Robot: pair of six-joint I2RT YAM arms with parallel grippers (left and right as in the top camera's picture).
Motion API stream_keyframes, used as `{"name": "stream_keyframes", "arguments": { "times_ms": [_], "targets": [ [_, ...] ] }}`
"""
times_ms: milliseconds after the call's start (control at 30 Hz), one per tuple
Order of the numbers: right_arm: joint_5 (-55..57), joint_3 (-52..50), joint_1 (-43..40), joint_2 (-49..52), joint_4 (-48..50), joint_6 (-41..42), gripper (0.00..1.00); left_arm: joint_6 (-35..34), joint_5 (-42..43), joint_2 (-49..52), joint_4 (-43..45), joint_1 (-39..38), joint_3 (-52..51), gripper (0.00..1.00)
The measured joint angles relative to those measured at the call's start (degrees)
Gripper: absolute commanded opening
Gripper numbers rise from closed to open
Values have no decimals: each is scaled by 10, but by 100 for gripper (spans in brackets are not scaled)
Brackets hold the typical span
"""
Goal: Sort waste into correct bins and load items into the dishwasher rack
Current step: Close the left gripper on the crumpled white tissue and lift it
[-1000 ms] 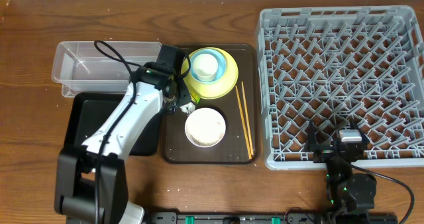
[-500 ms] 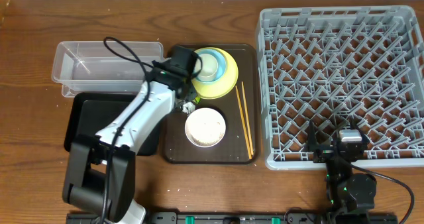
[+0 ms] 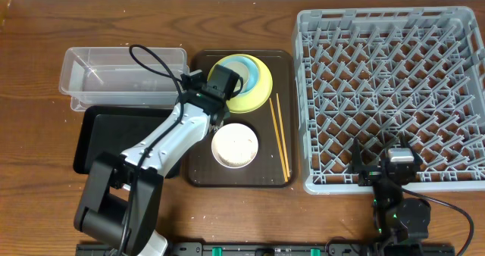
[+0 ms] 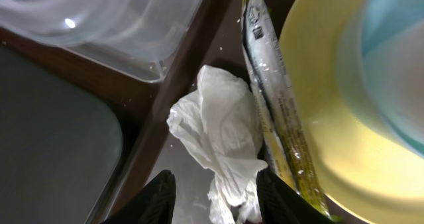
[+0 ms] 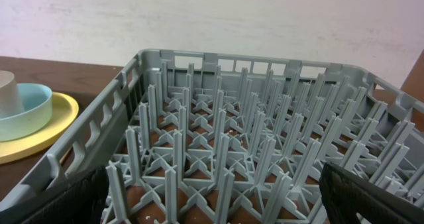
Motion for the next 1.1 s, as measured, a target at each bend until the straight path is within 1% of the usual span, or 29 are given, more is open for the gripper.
{"name": "stream_keyframes", "arguments": {
  "times_ms": [300, 567, 700, 900, 933, 1100],
  "targets": [
    [0, 0, 0, 0, 0, 0, 99, -2, -1, 1, 44, 0, -25, 43],
    [0, 0, 0, 0, 0, 0, 99, -2, -1, 3, 57, 0, -27, 43],
    [0, 0, 0, 0, 0, 0, 99, -2, -2, 21, 68, 0, -27, 43],
    [0, 0, 0, 0, 0, 0, 99, -2, -1, 54, 77, 7, -27, 47],
    [0, 0, 0, 0, 0, 0, 99, -2, -1, 59, 77, 10, -27, 46],
    [0, 0, 0, 0, 0, 0, 99, -4, -2, 70, 76, 16, -27, 34]
  ]
}}
